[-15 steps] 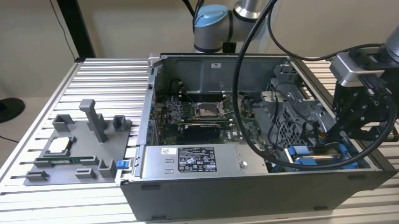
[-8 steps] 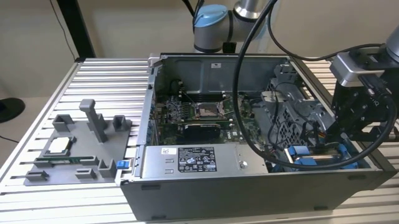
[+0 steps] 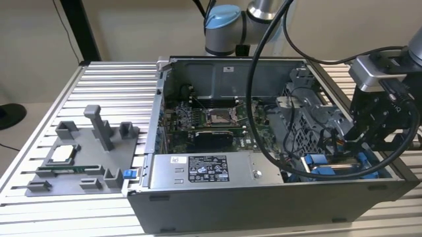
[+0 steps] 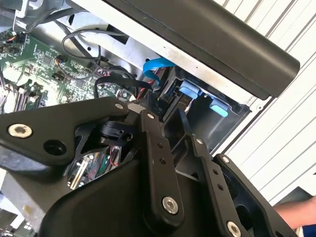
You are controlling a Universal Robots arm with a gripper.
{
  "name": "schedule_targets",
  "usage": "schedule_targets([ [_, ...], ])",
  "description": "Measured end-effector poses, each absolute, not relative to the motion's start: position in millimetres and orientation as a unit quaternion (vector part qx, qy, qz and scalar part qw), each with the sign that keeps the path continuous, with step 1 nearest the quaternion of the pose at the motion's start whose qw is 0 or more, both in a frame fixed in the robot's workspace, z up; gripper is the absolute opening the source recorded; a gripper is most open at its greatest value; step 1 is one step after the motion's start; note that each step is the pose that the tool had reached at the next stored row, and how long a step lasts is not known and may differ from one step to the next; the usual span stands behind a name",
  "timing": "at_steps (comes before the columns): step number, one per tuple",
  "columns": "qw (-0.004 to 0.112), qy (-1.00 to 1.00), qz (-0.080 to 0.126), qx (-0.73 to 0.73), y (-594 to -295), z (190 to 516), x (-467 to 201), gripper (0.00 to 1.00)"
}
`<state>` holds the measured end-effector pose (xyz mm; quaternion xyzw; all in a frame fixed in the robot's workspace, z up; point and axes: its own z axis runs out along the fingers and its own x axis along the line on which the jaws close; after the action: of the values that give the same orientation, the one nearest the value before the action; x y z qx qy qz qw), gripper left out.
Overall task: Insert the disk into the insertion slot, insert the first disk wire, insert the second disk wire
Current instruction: 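Insert the second disk wire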
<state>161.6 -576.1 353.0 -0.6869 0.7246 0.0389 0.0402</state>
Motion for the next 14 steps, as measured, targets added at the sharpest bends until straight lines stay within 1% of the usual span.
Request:
schedule_targets([
  [6,0.04,0.725,0.039,-0.687,-575.3,350.2,161.6,1.0],
  [7,0.04,0.725,0.039,-0.687,-575.1,350.0,161.6,0.0],
  [14,0.041,0.724,0.04,-0.687,-576.1,350.2,162.5,0.0],
])
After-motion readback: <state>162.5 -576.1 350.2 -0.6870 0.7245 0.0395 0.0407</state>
